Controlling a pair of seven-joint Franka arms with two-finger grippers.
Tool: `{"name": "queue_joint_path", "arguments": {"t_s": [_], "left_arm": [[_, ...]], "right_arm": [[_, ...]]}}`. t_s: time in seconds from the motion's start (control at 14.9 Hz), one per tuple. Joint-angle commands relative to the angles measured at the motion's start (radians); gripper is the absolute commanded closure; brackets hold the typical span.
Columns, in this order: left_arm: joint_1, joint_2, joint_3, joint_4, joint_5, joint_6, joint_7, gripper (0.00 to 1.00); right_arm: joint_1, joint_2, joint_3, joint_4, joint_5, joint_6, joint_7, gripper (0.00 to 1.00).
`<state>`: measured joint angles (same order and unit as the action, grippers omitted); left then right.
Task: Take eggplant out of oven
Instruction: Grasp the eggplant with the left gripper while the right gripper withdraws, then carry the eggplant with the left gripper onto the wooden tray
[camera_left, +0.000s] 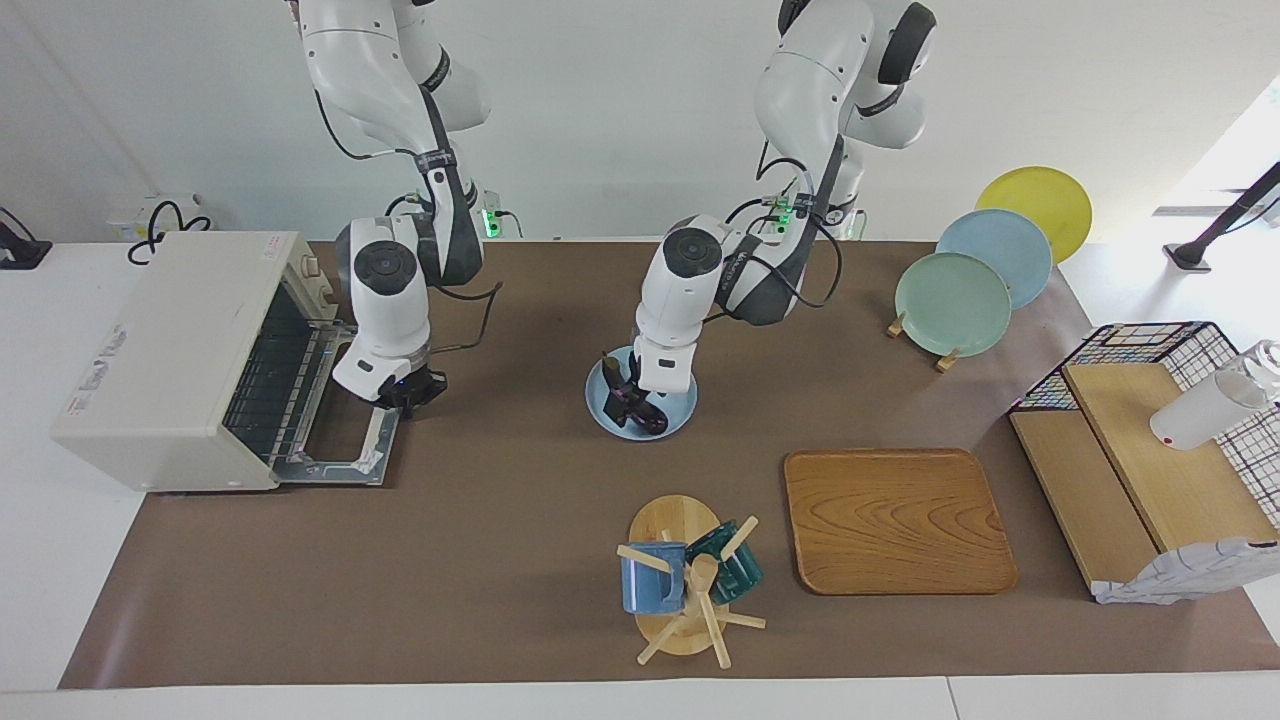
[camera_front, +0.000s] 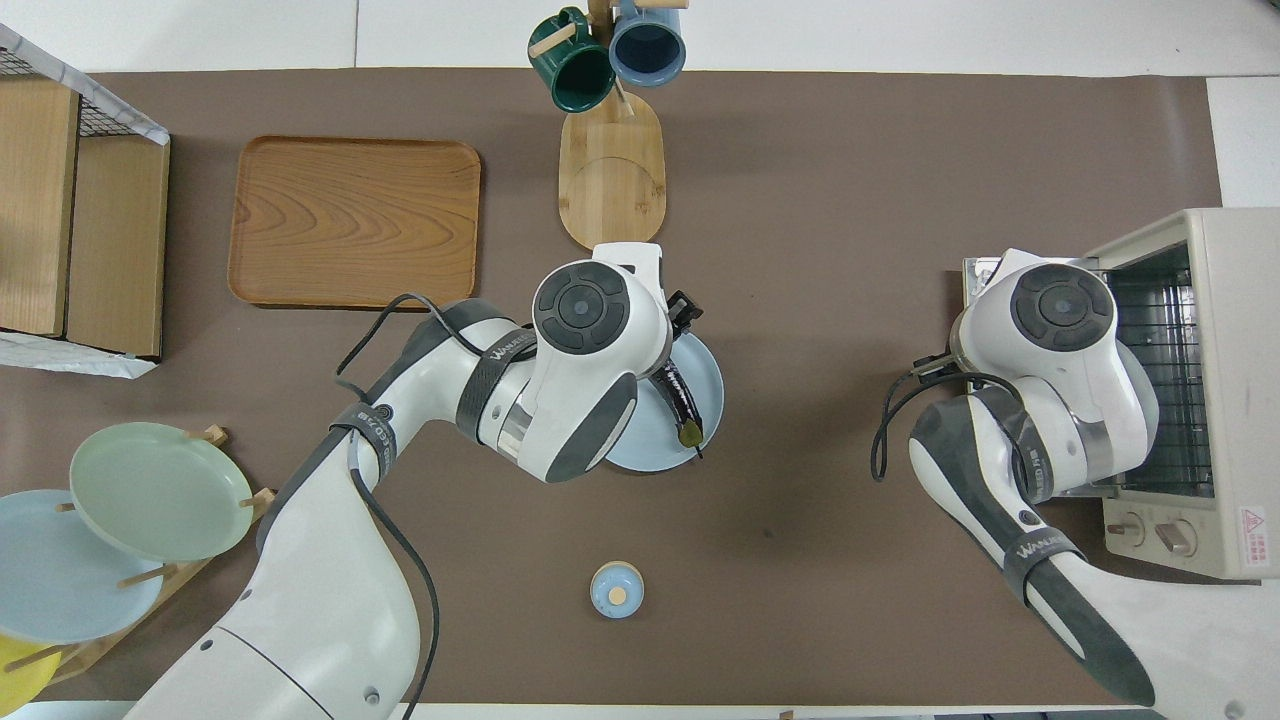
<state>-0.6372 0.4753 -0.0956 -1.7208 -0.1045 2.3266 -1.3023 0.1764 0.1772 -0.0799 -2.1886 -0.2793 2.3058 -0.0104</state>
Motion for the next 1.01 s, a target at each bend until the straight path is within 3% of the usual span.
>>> {"name": "queue_joint_path", "arguments": {"t_s": [0.0, 0.13, 0.34, 0.4, 0.61, 0.81, 0.94], "left_arm": [[-0.036, -0.007, 0.022, -0.035, 0.013, 0.005, -0.019, 0.00], [-0.039, -0.011, 0.022, -0.051, 0.013, 0.005, -0.022, 0.03], [-0.039, -0.012, 0.022, -0.052, 0.013, 0.005, -0.040, 0.18], [-0.039, -0.012, 0.022, -0.052, 0.014, 0.004, -0.040, 0.30], [-0.038, -0.012, 0.022, -0.037, 0.035, -0.019, -0.038, 1.00], [-0.023, -0.015, 0.022, 0.000, 0.057, -0.061, -0.029, 1.00], [0.003, -0.061, 0.022, 0.000, 0.060, -0.090, 0.029, 1.00]], "right_arm": [[-0.041, -0.022, 0.005, 0.122, -0.018, -0.190, -0.124, 1.00], [-0.055, -0.042, 0.000, 0.212, -0.017, -0.308, -0.212, 1.00], [-0.130, -0.108, 0.002, 0.224, -0.008, -0.347, -0.334, 1.00], [-0.165, -0.122, 0.002, 0.224, -0.004, -0.355, -0.379, 1.00], [-0.213, -0.160, 0.002, 0.224, -0.001, -0.371, -0.440, 1.00], [-0.209, -0.212, 0.006, 0.246, 0.032, -0.468, -0.437, 1.00], [-0.187, -0.197, 0.019, 0.404, 0.174, -0.628, -0.410, 1.00]]}}
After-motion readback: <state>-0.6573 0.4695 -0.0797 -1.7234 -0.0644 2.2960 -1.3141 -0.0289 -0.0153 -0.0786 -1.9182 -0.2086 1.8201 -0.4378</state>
